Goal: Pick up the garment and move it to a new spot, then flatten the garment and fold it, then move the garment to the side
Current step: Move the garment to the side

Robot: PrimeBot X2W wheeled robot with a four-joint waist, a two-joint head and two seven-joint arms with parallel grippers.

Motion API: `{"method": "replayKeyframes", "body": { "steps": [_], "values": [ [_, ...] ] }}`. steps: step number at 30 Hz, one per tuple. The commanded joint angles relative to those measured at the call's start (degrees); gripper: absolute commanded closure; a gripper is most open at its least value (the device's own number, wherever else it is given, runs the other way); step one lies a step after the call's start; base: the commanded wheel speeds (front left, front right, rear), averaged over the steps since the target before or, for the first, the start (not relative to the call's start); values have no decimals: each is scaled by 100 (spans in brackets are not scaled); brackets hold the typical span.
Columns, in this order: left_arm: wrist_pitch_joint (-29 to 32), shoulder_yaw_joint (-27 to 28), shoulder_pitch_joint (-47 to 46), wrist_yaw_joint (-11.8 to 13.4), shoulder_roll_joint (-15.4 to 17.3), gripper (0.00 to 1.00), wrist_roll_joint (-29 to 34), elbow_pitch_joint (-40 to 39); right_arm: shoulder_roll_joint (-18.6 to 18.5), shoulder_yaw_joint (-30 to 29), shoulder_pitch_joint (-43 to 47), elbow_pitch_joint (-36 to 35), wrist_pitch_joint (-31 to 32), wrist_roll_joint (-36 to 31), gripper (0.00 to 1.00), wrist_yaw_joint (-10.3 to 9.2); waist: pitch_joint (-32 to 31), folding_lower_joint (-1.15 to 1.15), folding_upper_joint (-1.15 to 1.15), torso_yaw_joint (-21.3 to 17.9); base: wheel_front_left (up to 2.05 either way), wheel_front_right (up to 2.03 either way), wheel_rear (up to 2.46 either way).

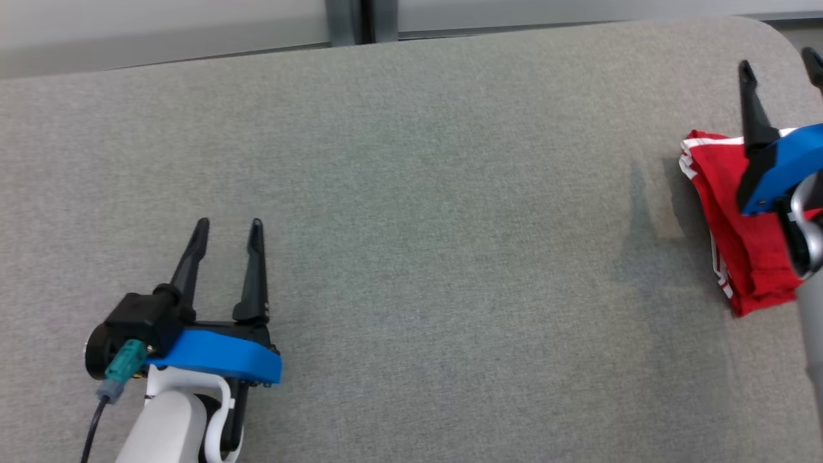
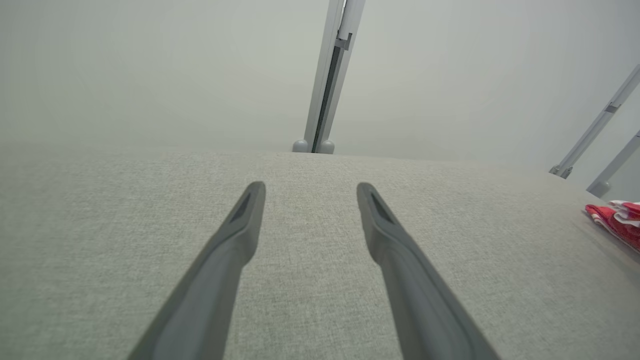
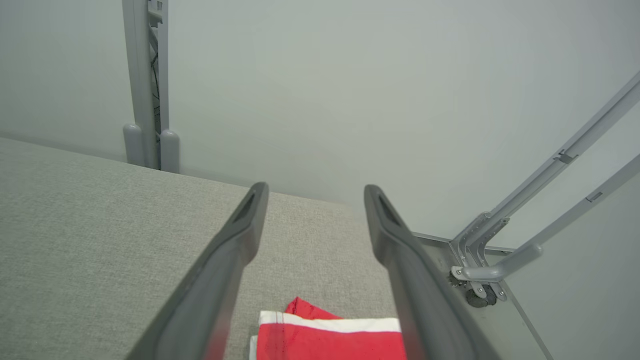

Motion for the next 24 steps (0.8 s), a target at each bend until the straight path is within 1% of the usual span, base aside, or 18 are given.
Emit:
{"method": "replayKeyframes", "body": {
  "steps": [1,7,12,14,17,20,24],
  "values": [
    [-64,94,-96,28,35,0,-77,51,167,-26,-13,-21,-139,31,0,-2,-66,0,0,46,0,0,0],
    [-243,406,21,3,88,0,-347,385,777,-13,429,-207,-748,-130,0,-2,-390,0,0,308,0,0,0],
    [-370,492,211,-59,13,0,-486,676,1373,-306,1137,-503,-1130,-401,0,-2,-702,0,0,538,0,0,0],
    [-407,510,308,-3,-21,0,-497,799,1538,-399,1500,-615,-1243,-507,0,-2,-828,0,0,635,0,0,0],
    [-457,475,453,-33,-106,0,-475,955,1636,-421,2049,-769,-1351,-460,0,-2,-990,0,0,741,0,0,0],
    [-498,470,592,-84,-192,0,-525,1067,1649,-210,2513,-865,-1399,31,0,-2,-1096,0,0,798,0,0,0],
    [-517,506,748,-85,-297,0,-574,1177,1647,-73,2966,-1069,-1463,307,0,-2,-1171,0,0,811,0,0,0]
  ]
}}
